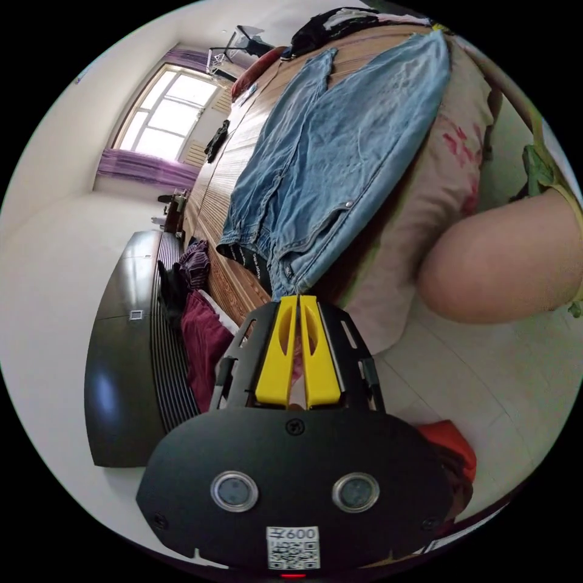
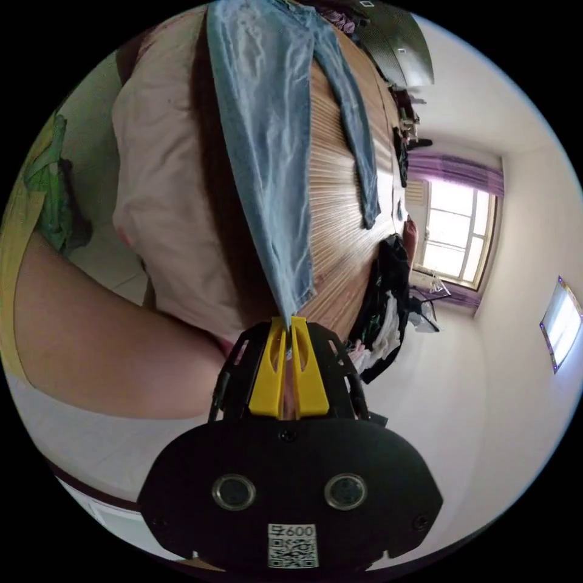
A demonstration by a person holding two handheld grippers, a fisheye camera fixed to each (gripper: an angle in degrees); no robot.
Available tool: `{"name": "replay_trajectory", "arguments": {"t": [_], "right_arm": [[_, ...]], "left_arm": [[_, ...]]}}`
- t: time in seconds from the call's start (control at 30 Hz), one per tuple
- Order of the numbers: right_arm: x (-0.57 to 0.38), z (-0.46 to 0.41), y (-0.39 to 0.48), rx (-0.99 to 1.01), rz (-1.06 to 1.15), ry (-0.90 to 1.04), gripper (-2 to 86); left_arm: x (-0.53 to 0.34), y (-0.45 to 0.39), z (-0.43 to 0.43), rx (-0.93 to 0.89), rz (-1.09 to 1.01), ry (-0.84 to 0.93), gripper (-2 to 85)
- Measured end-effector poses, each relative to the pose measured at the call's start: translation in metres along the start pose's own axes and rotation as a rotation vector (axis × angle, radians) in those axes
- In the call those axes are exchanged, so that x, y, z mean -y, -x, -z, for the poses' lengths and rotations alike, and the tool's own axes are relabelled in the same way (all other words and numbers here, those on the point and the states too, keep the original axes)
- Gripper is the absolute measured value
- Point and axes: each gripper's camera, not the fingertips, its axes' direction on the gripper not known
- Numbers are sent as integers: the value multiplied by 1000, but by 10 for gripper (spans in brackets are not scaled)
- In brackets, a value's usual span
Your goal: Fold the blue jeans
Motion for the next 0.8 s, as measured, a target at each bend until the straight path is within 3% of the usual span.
{"name": "replay_trajectory", "arguments": {"t": [0.17, 0.3, 0.43, 0.53, 0.63, 0.8], "right_arm": [[23, -19, -123, 131, 43, -81, -8], [44, -30, -201, 118, 68, -100, -8], [73, -59, -307, 248, -42, -199, -8], [101, -99, -395, 430, -160, -278, -8], [142, -156, -490, 592, -275, -306, -8], [239, -250, -612, 644, -351, -253, -8]], "left_arm": [[38, 30, 36, -52, 23, -32, 11], [67, 64, 56, -129, 49, -54, 11], [105, 120, 68, -99, 192, -121, 11], [142, 157, 55, -68, 257, -139, 11], [187, 204, 22, -171, 306, -109, 10], [262, 275, -45, -199, 400, -82, 10]]}}
